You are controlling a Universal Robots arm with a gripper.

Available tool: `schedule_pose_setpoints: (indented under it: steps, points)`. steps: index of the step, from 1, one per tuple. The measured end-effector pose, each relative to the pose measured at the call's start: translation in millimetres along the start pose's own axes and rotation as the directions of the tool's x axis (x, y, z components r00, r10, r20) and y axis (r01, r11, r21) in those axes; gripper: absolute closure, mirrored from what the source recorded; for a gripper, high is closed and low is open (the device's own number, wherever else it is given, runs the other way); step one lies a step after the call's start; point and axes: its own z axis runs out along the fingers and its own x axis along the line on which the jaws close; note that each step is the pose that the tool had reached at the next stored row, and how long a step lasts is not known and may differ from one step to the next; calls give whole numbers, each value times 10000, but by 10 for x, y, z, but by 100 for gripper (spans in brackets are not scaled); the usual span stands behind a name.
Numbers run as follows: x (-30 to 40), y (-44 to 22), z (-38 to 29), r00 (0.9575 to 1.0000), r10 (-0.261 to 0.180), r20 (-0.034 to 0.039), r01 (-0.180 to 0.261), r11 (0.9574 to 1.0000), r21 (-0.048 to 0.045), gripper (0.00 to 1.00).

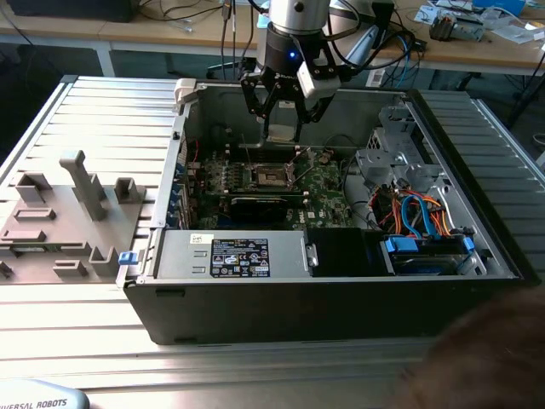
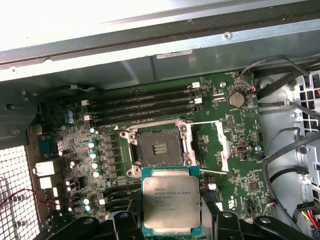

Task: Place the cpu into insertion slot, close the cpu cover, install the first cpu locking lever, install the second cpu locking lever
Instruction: 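Place the cpu into insertion slot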

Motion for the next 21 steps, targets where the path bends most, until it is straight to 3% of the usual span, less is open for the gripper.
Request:
schedule_pose_setpoints:
  steps: [21]
  points:
    - [0, 2, 2, 9998, 211, 22, -211, 9996, 165, 45]
